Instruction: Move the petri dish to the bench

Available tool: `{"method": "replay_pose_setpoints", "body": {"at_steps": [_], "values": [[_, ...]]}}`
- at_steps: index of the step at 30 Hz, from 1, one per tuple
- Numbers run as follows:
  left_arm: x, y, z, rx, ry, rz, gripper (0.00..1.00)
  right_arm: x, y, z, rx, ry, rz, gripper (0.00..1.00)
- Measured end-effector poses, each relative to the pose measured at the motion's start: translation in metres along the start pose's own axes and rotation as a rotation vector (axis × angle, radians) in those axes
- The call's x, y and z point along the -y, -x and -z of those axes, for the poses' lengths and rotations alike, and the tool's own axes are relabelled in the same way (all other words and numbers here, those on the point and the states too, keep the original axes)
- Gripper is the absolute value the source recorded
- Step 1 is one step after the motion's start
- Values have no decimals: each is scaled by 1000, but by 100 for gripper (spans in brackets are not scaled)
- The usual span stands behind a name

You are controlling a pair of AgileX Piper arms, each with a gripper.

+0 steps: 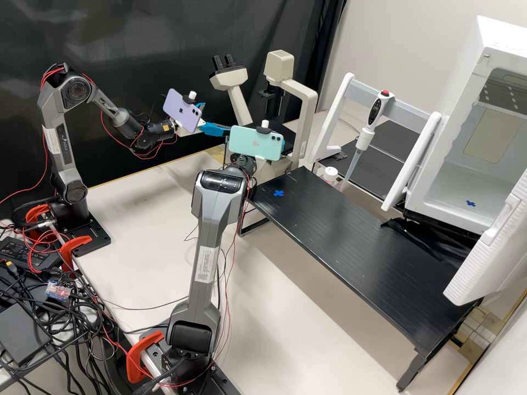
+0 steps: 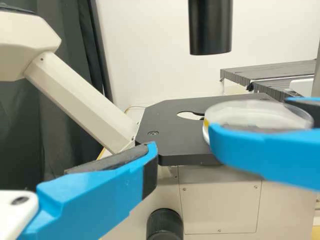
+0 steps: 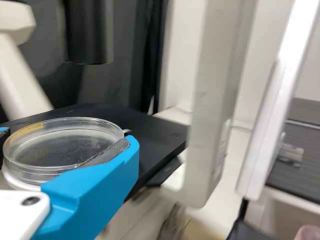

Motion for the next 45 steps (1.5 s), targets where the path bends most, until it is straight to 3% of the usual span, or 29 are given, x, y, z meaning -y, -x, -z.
{"method": "replay_pose_setpoints", "body": {"at_steps": [5,10,15,23,30,45], "values": [[0,0,0,0,0,0,100,-2,34,7,-66,29,-35,0],[0,0,0,0,0,0,100,-1,69,-3,-77,27,-43,0],[0,0,0,0,0,0,100,-4,101,-26,-76,23,-94,0],[0,0,0,0,0,0,100,0,154,-77,-4,-10,-163,0],[0,0,0,0,0,0,100,1,189,-98,-9,-28,-203,0],[0,0,0,0,0,0,100,-3,185,-113,29,-30,-237,0]]}}
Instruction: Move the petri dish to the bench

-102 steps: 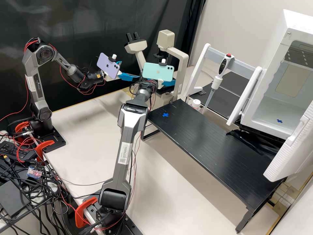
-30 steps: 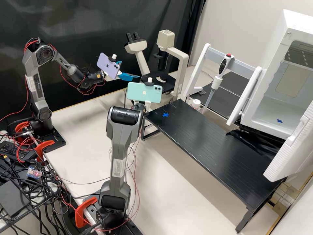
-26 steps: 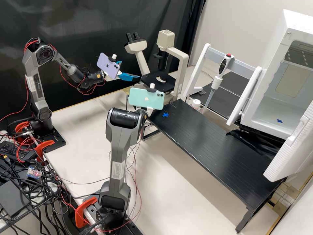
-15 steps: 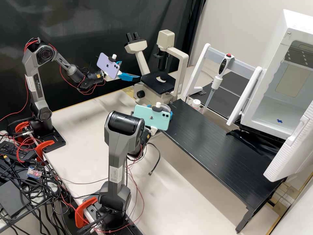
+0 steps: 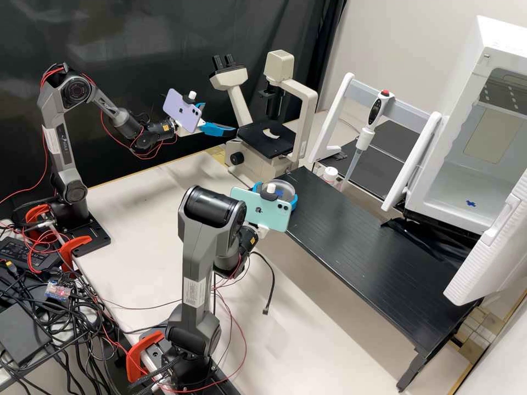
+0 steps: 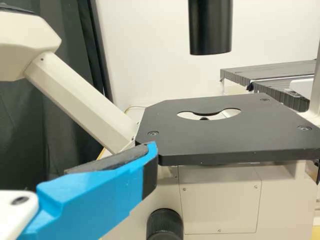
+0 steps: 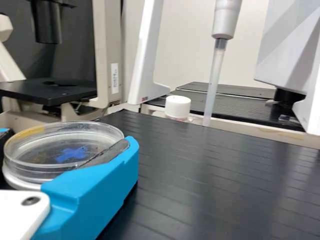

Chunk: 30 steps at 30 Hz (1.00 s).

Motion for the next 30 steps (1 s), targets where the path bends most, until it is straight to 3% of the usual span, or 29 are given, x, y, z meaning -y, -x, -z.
{"method": "replay_pose_setpoints", "body": {"at_steps": [4,5,14,20,27,30], "values": [[0,0,0,0,0,0,100,-2,-9,2,-11,-3,-15,0],[0,0,0,0,0,0,100,-3,-11,3,-15,-4,-21,100],[0,0,0,0,0,0,100,-5,-21,5,22,-9,-22,100],[0,0,0,0,0,0,100,-4,-20,8,44,25,-42,100],[0,0,0,0,0,0,100,-12,8,13,45,26,-65,100],[0,0,0,0,0,0,100,-21,29,23,-5,35,-88,100]]}}
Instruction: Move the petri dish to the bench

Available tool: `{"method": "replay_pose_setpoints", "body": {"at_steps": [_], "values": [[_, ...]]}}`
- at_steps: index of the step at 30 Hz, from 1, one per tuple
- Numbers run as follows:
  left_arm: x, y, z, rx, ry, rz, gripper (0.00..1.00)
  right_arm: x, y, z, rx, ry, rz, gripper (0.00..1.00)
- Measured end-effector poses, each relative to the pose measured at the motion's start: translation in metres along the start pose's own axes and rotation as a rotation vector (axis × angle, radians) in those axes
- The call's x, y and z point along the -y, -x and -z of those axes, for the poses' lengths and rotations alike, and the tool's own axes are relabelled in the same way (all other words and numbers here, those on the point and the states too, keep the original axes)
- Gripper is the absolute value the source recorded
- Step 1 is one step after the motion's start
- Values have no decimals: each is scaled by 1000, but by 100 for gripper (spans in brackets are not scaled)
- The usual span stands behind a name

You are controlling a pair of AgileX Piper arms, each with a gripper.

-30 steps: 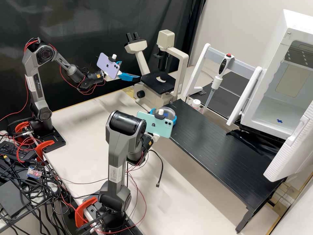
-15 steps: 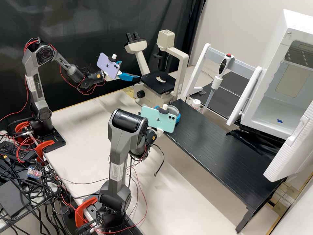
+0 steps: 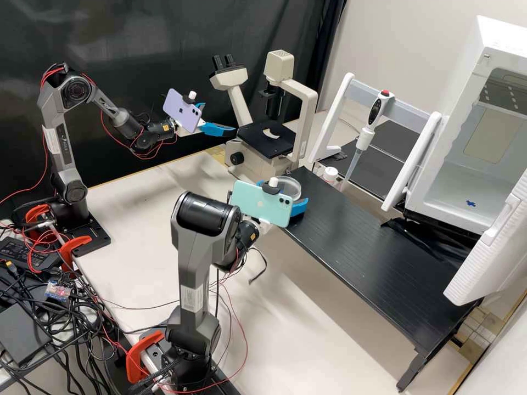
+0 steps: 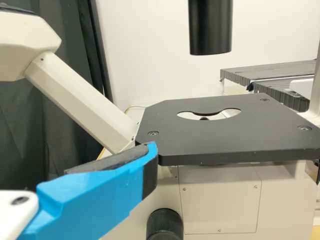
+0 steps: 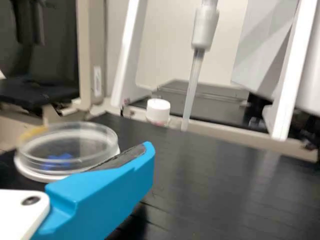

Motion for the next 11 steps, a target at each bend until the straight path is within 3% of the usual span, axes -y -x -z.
{"method": "replay_pose_setpoints", "body": {"at_steps": [3,5,8,11], "values": [[0,0,0,0,0,0,100,-12,22,13,-51,33,-59,100],[0,0,0,0,0,0,100,-19,33,19,-75,38,-104,100],[0,0,0,0,0,0,100,-31,47,22,-110,20,-173,100],[0,0,0,0,0,0,100,-40,54,17,-106,-24,-226,100]]}}
